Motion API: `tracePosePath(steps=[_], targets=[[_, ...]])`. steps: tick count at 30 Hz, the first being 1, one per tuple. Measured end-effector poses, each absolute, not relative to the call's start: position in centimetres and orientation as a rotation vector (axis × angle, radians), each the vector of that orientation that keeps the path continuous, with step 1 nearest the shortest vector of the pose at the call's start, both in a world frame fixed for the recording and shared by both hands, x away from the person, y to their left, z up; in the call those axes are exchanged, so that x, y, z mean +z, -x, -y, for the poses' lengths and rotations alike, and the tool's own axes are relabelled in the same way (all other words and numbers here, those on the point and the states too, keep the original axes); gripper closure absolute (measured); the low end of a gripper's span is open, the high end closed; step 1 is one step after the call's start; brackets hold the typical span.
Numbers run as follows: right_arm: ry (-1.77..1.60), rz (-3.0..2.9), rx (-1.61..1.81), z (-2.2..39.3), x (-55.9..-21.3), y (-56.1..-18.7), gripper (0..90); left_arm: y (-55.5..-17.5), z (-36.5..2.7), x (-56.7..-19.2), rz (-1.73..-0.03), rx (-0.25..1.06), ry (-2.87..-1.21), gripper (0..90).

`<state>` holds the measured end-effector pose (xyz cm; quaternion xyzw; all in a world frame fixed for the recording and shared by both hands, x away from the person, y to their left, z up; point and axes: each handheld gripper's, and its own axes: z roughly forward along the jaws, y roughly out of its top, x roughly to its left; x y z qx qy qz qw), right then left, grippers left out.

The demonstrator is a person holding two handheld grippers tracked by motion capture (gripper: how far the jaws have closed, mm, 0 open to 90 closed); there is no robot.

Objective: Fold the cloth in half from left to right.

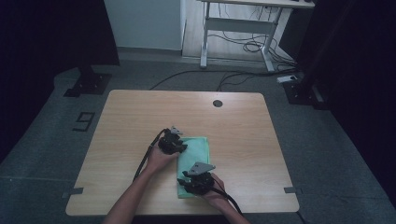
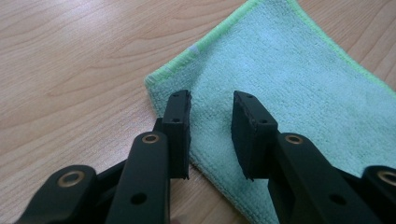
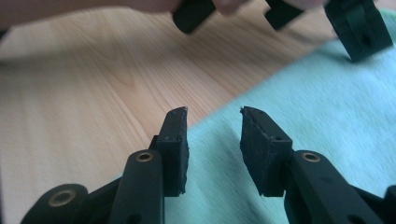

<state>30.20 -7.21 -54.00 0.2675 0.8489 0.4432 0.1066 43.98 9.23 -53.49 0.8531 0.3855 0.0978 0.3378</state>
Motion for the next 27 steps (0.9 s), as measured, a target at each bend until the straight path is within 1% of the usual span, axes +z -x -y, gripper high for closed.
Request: tracePosePath(steps=[4, 12, 25, 26, 27], targets=[[-0.737, -2.569, 1.239, 6.4, -54.8, -29.3, 60.8, -44.0, -9.2, -53.5, -1.003, 0.255, -2.223, 67.7], [-0.72, -2.557, 1.24, 7.4, -55.1, -27.8, 61.5, -44.0, -9.3, -53.5, -1.002, 0.25, -2.218, 67.9], [-0.746, -2.547, 1.25, 7.9, -55.2, -27.1, 62.8, -44.0, -9.3, -53.6, -1.011, 0.247, -2.206, 67.7], [-0.762, -2.552, 1.271, 8.0, -55.2, -27.2, 60.9, -43.8, -9.1, -53.5, -0.996, 0.275, -2.223, 67.3], [-0.768, -2.554, 1.284, 8.1, -55.2, -27.3, 59.5, -43.8, -9.1, -53.5, -0.996, 0.275, -2.223, 66.8]])
